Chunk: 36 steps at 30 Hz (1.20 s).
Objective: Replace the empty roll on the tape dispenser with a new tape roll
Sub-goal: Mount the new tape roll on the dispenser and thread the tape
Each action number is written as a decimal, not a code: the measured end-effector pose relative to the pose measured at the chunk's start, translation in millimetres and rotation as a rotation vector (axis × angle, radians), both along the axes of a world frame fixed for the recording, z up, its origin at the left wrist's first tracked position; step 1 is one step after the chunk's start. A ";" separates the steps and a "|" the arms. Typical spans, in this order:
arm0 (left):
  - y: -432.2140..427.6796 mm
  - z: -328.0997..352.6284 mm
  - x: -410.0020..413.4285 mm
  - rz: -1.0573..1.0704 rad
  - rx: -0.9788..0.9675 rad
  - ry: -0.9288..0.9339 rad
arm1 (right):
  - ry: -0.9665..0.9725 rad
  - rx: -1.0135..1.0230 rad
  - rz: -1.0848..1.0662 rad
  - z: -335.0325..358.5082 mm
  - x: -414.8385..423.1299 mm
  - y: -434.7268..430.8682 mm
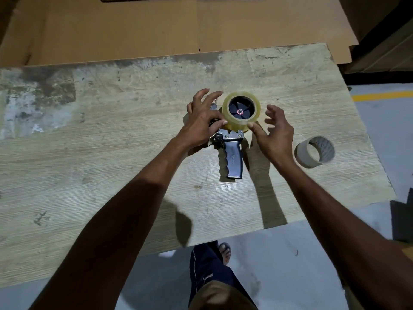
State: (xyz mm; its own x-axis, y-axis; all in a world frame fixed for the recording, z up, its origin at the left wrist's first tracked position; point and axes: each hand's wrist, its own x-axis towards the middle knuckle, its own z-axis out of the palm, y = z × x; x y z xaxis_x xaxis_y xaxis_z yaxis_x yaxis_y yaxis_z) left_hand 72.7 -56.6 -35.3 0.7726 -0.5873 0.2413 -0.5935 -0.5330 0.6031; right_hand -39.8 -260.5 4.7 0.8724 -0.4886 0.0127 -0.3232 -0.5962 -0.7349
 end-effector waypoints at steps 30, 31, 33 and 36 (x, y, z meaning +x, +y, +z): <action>11.9 2.6 0.9 -0.065 0.010 0.016 | 0.474 0.866 -0.160 2.3 -27.1 55.9; 12.1 2.3 -0.3 -0.061 0.005 0.008 | 0.467 0.881 -0.148 6.5 -27.0 57.7; 11.9 1.8 -2.2 -0.048 -0.015 -0.013 | 0.461 0.913 -0.126 12.8 -25.3 60.7; 12.1 0.4 -4.1 -0.043 -0.040 -0.053 | 0.455 0.988 -0.115 22.8 -22.1 65.7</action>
